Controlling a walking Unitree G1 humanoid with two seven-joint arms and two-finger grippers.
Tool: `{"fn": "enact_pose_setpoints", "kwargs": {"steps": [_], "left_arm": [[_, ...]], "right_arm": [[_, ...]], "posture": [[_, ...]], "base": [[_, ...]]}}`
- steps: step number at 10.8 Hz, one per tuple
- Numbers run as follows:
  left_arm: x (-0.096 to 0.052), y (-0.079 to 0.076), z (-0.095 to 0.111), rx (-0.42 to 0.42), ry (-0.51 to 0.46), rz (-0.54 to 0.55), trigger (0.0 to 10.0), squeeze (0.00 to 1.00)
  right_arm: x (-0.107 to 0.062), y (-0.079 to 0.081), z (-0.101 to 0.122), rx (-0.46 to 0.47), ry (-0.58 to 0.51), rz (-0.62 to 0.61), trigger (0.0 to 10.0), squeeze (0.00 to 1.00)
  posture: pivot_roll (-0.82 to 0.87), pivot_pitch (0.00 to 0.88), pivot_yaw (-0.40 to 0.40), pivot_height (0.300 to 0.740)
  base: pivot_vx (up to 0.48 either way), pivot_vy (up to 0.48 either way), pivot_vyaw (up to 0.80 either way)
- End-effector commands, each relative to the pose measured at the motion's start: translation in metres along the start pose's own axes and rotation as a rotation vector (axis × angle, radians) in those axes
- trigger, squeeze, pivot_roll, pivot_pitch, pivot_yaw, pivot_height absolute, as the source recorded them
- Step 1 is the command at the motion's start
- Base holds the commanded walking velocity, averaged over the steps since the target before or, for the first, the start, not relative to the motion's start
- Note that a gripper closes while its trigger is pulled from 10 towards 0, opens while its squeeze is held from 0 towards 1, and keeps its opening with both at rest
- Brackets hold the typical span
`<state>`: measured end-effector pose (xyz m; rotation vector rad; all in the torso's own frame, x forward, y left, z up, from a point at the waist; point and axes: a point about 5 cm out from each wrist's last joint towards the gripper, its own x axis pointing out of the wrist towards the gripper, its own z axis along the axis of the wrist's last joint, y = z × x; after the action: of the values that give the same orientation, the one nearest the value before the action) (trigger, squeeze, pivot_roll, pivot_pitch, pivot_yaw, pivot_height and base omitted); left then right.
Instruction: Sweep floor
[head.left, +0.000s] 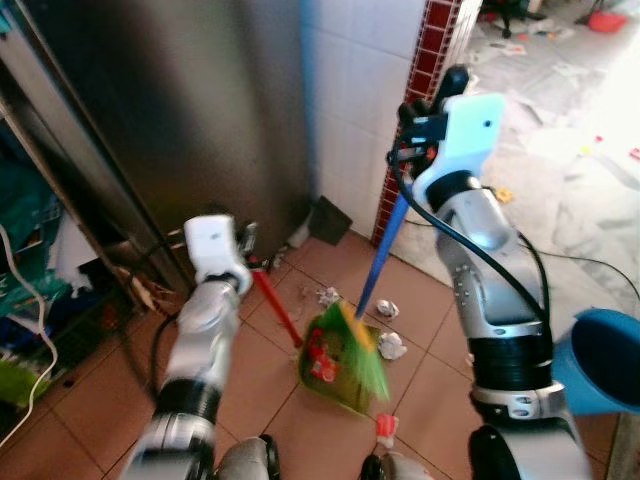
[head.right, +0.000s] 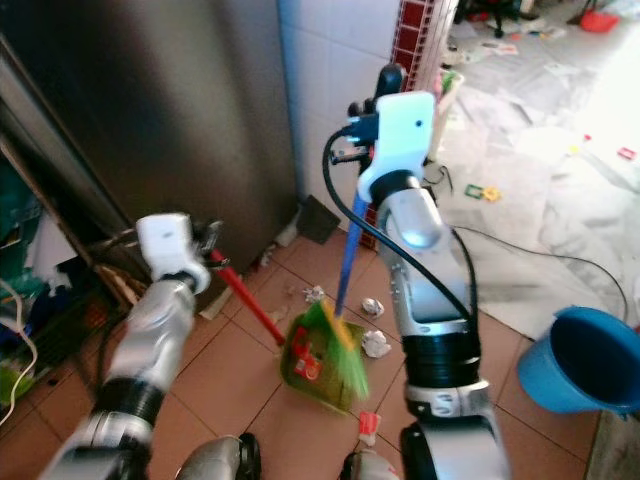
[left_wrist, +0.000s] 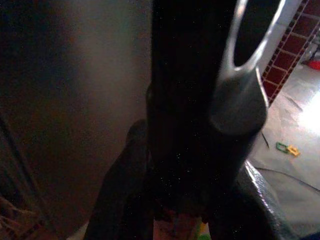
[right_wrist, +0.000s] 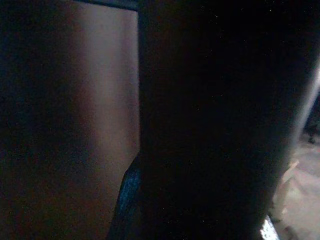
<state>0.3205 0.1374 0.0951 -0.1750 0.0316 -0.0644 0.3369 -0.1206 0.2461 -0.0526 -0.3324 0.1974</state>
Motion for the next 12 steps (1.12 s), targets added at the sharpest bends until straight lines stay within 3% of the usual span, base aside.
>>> {"fn": "enact_pose_setpoints", "kwargs": {"steps": [1,2,3,5,6,10,12], "left_arm": [[-0.006,0.000,0.009,-0.016,-0.022,-0.013,10.0,0.00],[-0.015,0.002,0.013,-0.040,-0.028,-0.009,10.0,0.00],[-0.026,-0.002,0.025,-0.031,-0.075,-0.051,10.0,0.00],[-0.037,0.000,0.040,-0.028,-0.107,-0.041,10.0,0.00],[-0.041,-0.002,0.044,-0.017,-0.113,-0.046,10.0,0.00],[-0.049,-0.013,0.047,-0.037,-0.094,-0.070,10.0,0.00],[-0.046,-0.015,0.047,-0.047,-0.077,-0.084,10.0,0.00]], "right_arm": [[-0.001,-0.013,0.015,-0.142,-0.103,-0.071,10.0,0.00],[-0.007,-0.021,0.006,-0.215,-0.095,-0.118,10.0,0.00],[-0.027,-0.034,-0.015,-0.249,-0.054,-0.170,10.0,0.00],[-0.052,-0.038,-0.038,-0.276,0.023,-0.202,10.0,0.00],[-0.060,-0.037,-0.054,-0.223,0.089,-0.208,10.0,0.00],[-0.059,-0.037,-0.065,-0.193,0.127,-0.234,10.0,0.00],[-0.062,-0.044,-0.067,-0.202,0.142,-0.255,10.0,0.00]], "posture": [[-0.06,0.033,0.027,0.740],[-0.07,0.037,0.033,0.740],[-0.07,0.019,0.046,0.740],[-0.07,0.012,0.045,0.740],[-0.06,0.013,0.029,0.740],[-0.06,0.016,0.033,0.740],[-0.08,0.020,0.041,0.740]], "base": [[0.000,0.000,0.00],[0.000,0.000,0.00],[0.000,0.000,0.00],[0.000,0.000,0.00],[0.000,0.000,0.00],[0.000,0.000,-0.53],[0.000,-0.334,-0.40]]}}
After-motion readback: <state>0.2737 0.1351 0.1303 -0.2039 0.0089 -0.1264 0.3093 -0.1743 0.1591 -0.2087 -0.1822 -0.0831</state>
